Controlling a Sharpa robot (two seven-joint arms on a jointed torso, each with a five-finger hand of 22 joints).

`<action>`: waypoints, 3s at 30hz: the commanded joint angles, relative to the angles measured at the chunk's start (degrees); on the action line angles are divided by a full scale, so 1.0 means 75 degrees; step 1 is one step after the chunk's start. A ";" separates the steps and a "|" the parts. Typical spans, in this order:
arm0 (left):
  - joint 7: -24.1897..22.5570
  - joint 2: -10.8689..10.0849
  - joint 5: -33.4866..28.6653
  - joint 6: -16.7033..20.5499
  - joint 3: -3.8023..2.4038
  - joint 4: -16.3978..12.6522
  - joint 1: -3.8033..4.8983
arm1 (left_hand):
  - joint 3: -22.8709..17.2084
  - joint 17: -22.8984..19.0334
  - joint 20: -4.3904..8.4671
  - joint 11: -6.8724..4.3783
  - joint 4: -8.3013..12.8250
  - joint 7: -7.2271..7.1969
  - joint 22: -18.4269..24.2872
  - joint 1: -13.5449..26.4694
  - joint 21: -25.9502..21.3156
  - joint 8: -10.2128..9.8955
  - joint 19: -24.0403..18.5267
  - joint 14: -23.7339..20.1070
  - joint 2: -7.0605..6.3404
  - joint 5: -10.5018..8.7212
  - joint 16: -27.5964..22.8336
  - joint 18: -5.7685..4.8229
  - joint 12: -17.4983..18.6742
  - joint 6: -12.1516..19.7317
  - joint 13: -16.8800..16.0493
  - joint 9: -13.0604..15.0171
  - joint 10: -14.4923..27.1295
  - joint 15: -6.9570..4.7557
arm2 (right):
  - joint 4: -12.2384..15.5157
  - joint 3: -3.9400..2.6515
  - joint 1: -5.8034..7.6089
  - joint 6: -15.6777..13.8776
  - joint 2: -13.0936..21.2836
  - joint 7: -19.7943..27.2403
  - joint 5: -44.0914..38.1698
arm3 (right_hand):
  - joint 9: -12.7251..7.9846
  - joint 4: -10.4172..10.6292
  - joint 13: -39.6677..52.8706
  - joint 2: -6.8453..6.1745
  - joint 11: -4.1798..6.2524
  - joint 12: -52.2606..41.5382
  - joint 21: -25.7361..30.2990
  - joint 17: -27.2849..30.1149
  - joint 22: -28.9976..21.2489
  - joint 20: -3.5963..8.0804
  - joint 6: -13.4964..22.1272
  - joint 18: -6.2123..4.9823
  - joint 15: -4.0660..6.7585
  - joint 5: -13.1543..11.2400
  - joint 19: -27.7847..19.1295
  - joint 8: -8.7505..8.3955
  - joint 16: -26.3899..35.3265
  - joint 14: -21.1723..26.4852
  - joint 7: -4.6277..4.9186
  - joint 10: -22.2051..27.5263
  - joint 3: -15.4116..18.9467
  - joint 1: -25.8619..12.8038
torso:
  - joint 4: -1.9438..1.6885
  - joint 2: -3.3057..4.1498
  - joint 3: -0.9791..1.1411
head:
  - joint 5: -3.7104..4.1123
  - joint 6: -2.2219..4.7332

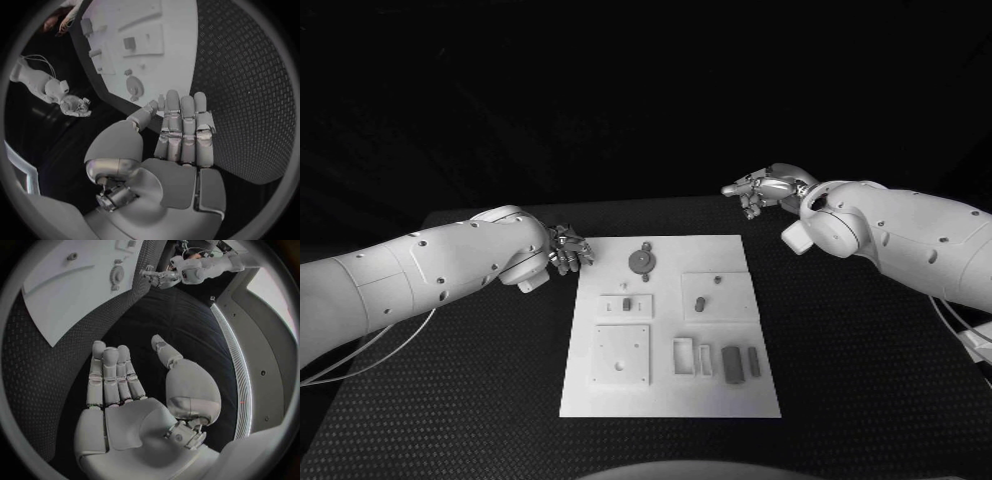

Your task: Assemble the parts on the task board

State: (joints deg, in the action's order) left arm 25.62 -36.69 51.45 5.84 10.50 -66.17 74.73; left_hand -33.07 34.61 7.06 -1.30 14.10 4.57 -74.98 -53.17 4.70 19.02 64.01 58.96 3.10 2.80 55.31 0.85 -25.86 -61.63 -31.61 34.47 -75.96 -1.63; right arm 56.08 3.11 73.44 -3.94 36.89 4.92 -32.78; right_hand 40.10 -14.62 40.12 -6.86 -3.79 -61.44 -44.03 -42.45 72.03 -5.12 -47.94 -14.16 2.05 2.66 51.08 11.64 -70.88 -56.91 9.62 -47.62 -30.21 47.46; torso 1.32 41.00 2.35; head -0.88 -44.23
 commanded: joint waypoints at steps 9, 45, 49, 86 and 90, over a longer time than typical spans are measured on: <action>0.0376 -0.0634 -0.0509 0.1045 0.0317 -0.1494 -0.0032 | -0.0020 -0.0034 0.0030 -0.0033 0.0117 -0.0041 -0.0167 0.0022 0.0077 0.0029 0.0116 0.0095 0.0109 0.0003 0.0073 -0.0036 -0.0028 -0.0128 -0.0023 0.0033 -0.0119 -0.0020 | 0.0059 -0.0001 -0.0004 0.0094 0.0056 0.0023 0.0007 | 0.0007 -0.0018 -0.0029 0.0059 0.0001 0.0002 0.0057 0.0008 -0.0011 -0.0064 0.0025 -0.0111 0.0015 0.0026 0.0003 0.0010 0.0049 0.0017 0.0049 -0.0075 0.0041 -0.0061 | -0.0022 0.0000 0.0010 | -0.0018 0.0020; 0.0775 -0.0415 0.1155 0.1259 0.0440 -0.2192 -0.0437 | -0.0615 -0.0140 0.0181 -0.0210 0.0125 -0.0183 -0.0196 0.0330 0.0346 0.0023 0.0512 0.0505 -0.0077 -0.0005 0.0421 -0.0008 -0.0190 -0.0449 -0.0204 0.0061 -0.0564 -0.0163 | 0.0116 0.0000 -0.0005 0.0081 0.0093 0.0004 0.0007 | 0.0007 -0.0014 -0.0058 0.0057 0.0002 -0.0009 0.0064 0.0010 -0.0010 -0.0068 0.0027 -0.0111 0.0016 0.0027 0.0007 0.0011 0.0055 0.0012 0.0048 -0.0074 0.0043 -0.0060 | -0.0011 0.0005 0.0001 | -0.0025 -0.0106; 0.0800 -0.0400 0.1169 0.1249 0.0440 -0.2192 -0.0446 | -0.0640 -0.0026 0.0273 -0.0274 0.0189 -0.0236 -0.0208 0.0365 0.0618 0.0004 0.0732 0.0672 -0.0076 -0.0006 0.0798 0.0025 -0.0597 -0.0467 -0.0481 0.0077 -0.0751 -0.0263 | 0.0117 0.0000 -0.0006 0.0087 0.0089 0.0006 0.0007 | 0.0006 -0.0014 -0.0061 0.0057 0.0002 -0.0011 0.0065 0.0010 -0.0010 -0.0068 0.0028 -0.0111 0.0017 0.0027 0.0008 0.0010 0.0055 0.0011 0.0048 -0.0074 0.0043 -0.0059 | -0.0015 0.0005 0.0005 | -0.0023 -0.0126; 0.1022 -0.0328 0.1432 0.1152 0.0439 -0.2119 -0.0558 | -0.0721 0.0103 0.0685 -0.0417 0.0218 -0.0344 -0.0199 0.0468 0.1980 -0.0098 0.0948 0.0828 -0.0111 -0.0003 0.2089 -0.0023 -0.2414 -0.0510 -0.1818 0.0155 -0.0527 -0.0711 | 0.0082 0.0000 -0.0072 0.0141 0.0067 0.0014 0.0013 | 0.0006 -0.0012 -0.0088 0.0063 0.0002 -0.0024 0.0071 0.0011 -0.0009 -0.0070 0.0027 -0.0111 0.0017 0.0027 0.0015 0.0012 0.0059 0.0006 0.0048 -0.0073 0.0043 -0.0054 | -0.0005 0.0000 0.0013 | -0.0047 -0.0217; 0.1024 -0.0320 0.1448 0.1112 0.0439 -0.2110 -0.0572 | -0.0710 0.0084 0.0691 -0.0417 0.0176 -0.0345 -0.0197 0.0506 0.2013 -0.0096 0.0929 0.0817 -0.0141 -0.0004 0.2105 -0.0032 -0.2429 -0.0521 -0.1819 0.0162 -0.0512 -0.0714 | 0.0080 0.0000 -0.0076 0.0144 0.0071 0.0016 0.0021 | 0.0006 -0.0011 -0.0092 0.0063 0.0002 -0.0025 0.0072 0.0011 -0.0009 -0.0070 0.0027 -0.0111 0.0017 0.0026 0.0015 0.0013 0.0060 0.0006 0.0047 -0.0073 0.0044 -0.0054 | -0.0006 0.0001 0.0010 | -0.0044 -0.0225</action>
State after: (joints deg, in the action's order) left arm 33.21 -39.24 61.86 15.26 13.77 -81.97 70.57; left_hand -38.28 35.28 12.11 -3.58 15.64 3.82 -74.98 -49.48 19.65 18.22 71.23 65.20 1.56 2.59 70.73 0.84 -43.73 -63.69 -45.18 35.60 -80.85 -6.66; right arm 56.66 3.12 72.91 -3.81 37.45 4.62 -32.70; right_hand 40.10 -14.78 39.49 -6.62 -3.79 -61.44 -43.81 -42.43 72.03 -5.32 -47.92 -14.16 1.87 2.66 51.28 11.64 -70.66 -56.92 9.62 -47.62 -30.06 47.22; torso 1.27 41.01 2.43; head -1.26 -45.88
